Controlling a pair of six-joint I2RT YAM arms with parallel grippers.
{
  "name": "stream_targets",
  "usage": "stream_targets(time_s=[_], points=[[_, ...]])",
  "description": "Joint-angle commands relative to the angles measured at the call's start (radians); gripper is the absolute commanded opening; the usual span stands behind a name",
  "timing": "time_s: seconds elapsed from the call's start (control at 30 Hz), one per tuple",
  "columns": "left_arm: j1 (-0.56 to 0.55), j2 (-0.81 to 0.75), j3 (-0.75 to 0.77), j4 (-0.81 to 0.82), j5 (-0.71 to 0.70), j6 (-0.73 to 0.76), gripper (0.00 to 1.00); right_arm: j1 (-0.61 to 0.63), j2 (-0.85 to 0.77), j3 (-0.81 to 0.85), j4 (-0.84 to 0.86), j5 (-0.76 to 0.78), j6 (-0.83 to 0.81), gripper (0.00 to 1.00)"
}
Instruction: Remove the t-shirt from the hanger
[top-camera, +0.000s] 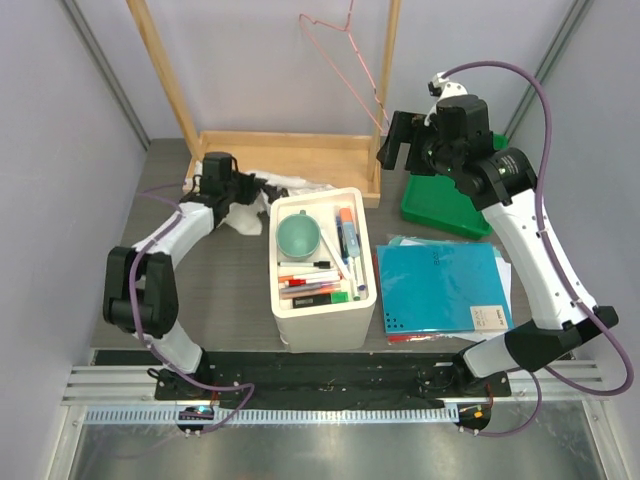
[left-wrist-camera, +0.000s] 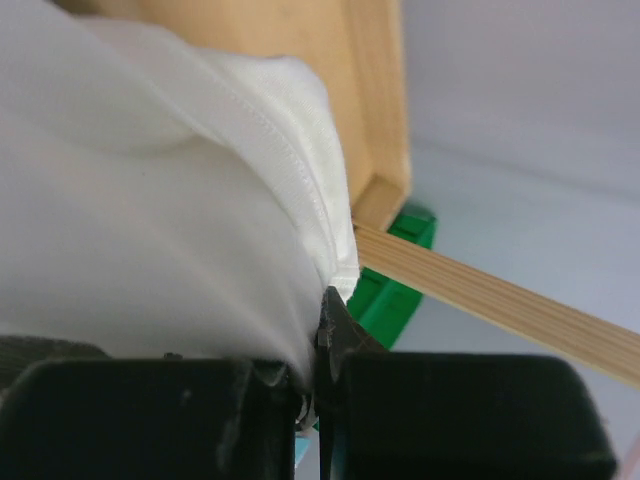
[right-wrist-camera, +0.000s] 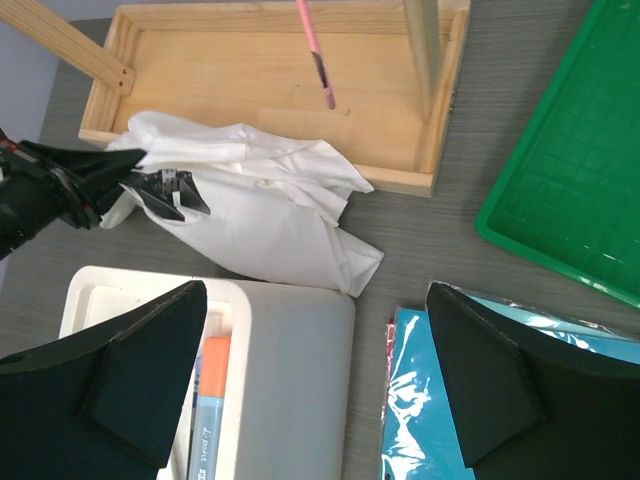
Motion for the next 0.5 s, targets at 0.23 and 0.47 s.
stream_targets(time_s=[0.23,0.47], points=[[-0.01,-0.188,0.23,0.016,0.109,0.133,0.0,-0.003,0.03,0.073,0.112,-0.206,-0.04,0.97],[-0.032,-0.153,0.43,-0.019,0.249,0.137,0.0,-0.003,0.032,0.031,0.255,-0.333,-0.105,0.99]])
